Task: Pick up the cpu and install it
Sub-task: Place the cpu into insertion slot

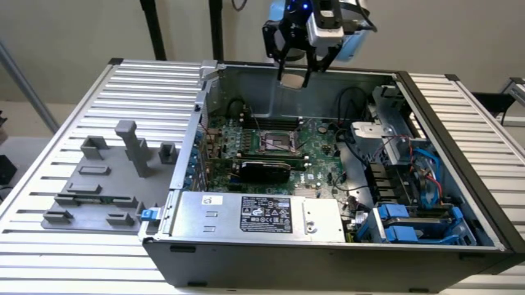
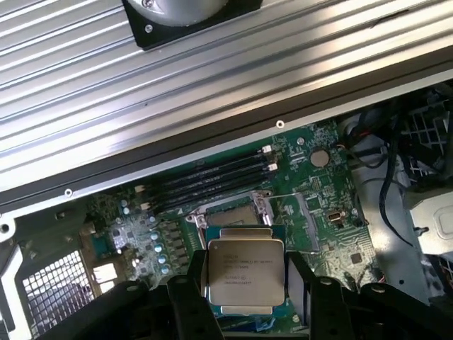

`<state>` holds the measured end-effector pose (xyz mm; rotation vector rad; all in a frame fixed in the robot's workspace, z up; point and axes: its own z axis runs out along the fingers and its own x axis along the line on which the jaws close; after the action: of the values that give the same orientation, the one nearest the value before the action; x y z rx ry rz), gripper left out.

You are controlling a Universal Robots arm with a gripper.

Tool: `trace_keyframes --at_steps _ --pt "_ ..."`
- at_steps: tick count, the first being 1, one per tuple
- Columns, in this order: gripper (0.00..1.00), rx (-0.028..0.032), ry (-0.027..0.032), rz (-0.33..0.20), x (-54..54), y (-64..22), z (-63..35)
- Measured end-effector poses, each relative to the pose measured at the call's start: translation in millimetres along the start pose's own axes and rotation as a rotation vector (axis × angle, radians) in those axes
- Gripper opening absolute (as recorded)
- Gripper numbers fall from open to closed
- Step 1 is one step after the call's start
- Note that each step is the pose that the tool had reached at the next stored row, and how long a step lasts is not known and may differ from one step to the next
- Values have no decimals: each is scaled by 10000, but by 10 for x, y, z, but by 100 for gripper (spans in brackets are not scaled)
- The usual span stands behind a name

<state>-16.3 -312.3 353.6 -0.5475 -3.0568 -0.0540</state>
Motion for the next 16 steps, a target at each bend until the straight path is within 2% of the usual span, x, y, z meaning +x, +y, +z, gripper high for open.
trace_keyframes --at_steps 16 --pt "55 -121 -81 2912 -1 -1 31"
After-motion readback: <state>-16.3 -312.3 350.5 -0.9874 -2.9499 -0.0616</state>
